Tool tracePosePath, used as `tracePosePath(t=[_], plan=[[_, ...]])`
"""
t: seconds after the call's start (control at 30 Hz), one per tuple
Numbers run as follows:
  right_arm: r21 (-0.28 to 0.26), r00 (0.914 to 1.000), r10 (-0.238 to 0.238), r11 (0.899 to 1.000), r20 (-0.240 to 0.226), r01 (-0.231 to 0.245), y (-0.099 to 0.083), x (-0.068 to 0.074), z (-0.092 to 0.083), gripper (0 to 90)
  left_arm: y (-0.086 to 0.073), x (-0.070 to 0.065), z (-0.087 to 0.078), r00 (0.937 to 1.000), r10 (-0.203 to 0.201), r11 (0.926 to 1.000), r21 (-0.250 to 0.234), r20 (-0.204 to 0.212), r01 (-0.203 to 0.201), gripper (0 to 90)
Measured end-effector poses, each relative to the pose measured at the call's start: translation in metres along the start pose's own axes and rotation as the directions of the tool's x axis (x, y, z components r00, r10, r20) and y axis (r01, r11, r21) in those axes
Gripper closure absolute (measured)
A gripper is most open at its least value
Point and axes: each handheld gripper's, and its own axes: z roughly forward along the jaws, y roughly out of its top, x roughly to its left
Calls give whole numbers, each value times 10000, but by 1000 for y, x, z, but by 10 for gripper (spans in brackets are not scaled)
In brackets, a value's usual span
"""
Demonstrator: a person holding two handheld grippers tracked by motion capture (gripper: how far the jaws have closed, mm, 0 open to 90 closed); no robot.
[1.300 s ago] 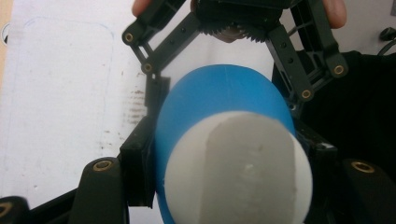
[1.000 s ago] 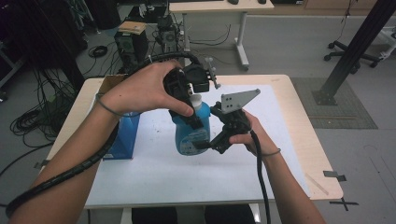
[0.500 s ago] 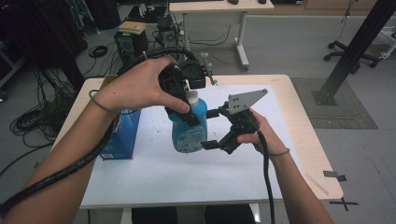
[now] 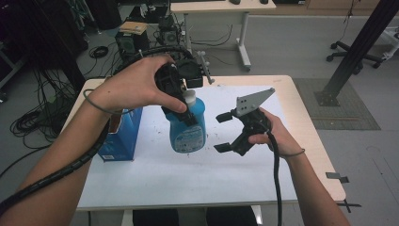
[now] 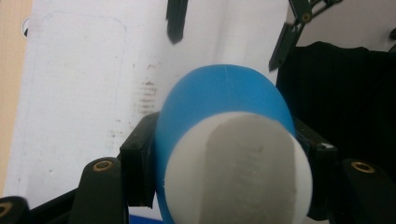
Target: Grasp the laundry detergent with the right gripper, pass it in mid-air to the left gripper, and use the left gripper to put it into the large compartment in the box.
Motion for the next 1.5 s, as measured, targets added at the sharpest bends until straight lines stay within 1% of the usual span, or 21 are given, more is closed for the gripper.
tracePosePath(t=[0.1, 0.13, 0.17, 0.33, 0.37, 0.47, 0.5, 0.53, 0.6, 0.63, 0.67, 0.7, 0.73, 0.77, 0.9, 1.07, 1.27, 1.4, 1.43, 1.47, 1.5], plan=[[543, 9998, 112, 9985, 136, -119, -5, -1, -7, 38, -2, 1, -2, 10000, -8, 10000, 75, 24, 8, 380], [543, 9998, 112, 9985, 136, -119, -5, -1, -7, 38, -2, 1, -2, 10000, -8, 10000, 75, 24, 8, 380], [1090, 9989, 322, 9934, 333, -356, -12, -3, -15, 38, -2, 1, -2, 10000, -8, 10000, 75, 24, 8, 380], [1563, 9976, 457, 9863, 525, -534, -18, -5, -21, 43, -2, 2, -3, 10000, -25, 9999, 128, -31, 26, 380], [1884, 9961, 585, 9796, 658, -700, -23, -7, -24, 43, -2, 2, -3, 10000, -25, 9999, 128, -31, 26, 380], [2317, 9941, 669, 9691, 856, -852, -29, -9, -27, 47, -2, 2, -7, 9999, -79, 9999, 105, -120, 80, 380], [2317, 9941, 669, 9691, 856, -852, -29, -9, -27, 47, -2, 2, -7, 9999, -79, 9999, 105, -120, 80, 380], [2895, 9920, 725, 9520, 1029, -996, -35, -11, -29, 47, -2, 2, -7, 9999, -79, 9999, 105, -120, 80, 380], [2895, 9920, 725, 9520, 1029, -996, -35, -11, -29, 50, -2, 2, -8, 9999, -59, 9999, 133, -132, 61, 380], [3089, 9913, 755, 9452, 1081, -1057, -36, -11, -30, 53, -2, 3, -10, 9999, -85, 9999, 122, -139, 87, 380], [3089, 9913, 755, 9452, 1081, -1057, -36, -11, -30, 53, -2, 3, -10, 9999, -85, 9999, 122, -139, 87, 380], [3577, 9899, 835, 9262, 1143, -1194, -40, -13, -31, 53, -2, 3, -10, 9999, -85, 9999, 122, -139, 87, 380], [3577, 9899, 835, 9262, 1143, -1194, -40, -13, -31, 53, -2, 3, -11, 9998, -121, 9999, 95, -175, 122, 380], [3728, 9897, 863, 9197, 1141, -1231, -42, -13, -31, 53, -2, 4, -12, 9997, -127, 9999, 112, -192, 129, 380], [3839, 9882, 928, 9138, 1215, -1330, -46, -14, -31, 54, -2, 5, -14, 9996, -167, 9998, 49, -215, 168, 380], [3826, 9884, 930, 9144, 1197, -1323, -47, -13, -30, 54, 0, 7, -23, 9990, -211, 9998, -20, -398, 210, 380], [3838, 9884, 924, 9139, 1203, -1322, -48, -13, -30, 53, 5, 13, -46, 9958, -539, 9985, -21, -745, 538, 380], [3789, 9886, 918, 9161, 1196, -1309, -48, -12, -29, 54, 4, 20, -60, 9888, -1021, 9948, -159, -1092, 1010, 380], [3789, 9888, 900, 9164, 1191, -1291, -48, -12, -29, 55, 1, 26, -68, 9801, -1433, 9897, -211, -1377, 1418, 380], [3789, 9888, 900, 9164, 1191, -1291, -48, -12, -29, 55, 1, 26, -68, 9801, -1433, 9897, -211, -1377, 1418, 380], [3779, 9887, 906, 9167, 1195, -1297, -48, -12, -28, 55, 0, 28, -70, 9760, -1607, 9870, -195, -1470, 1596, 380]])
